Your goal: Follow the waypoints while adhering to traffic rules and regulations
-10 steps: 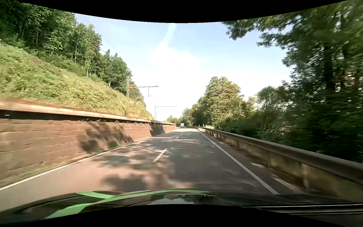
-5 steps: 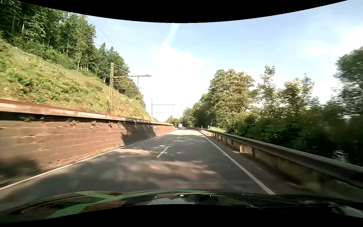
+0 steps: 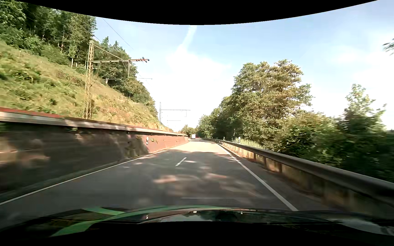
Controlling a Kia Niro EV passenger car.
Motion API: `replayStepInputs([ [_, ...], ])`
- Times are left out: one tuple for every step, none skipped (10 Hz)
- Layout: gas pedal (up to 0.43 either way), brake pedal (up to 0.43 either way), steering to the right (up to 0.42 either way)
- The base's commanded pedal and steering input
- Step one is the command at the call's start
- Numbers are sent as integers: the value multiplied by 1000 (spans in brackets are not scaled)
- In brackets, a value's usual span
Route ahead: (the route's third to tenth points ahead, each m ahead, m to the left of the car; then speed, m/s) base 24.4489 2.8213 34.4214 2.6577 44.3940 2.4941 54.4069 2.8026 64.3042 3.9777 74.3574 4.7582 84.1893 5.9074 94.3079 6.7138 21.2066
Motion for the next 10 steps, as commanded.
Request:
replayStepInputs([
  [209,0,-4],
  [197,0,-4],
  [197,0,-3],
  [197,0,-4],
  [220,0,-4],
  [220,0,-3],
  [220,0,-3],
  [228,0,-3],
  [228,0,-3],
  [228,0,-3],
])
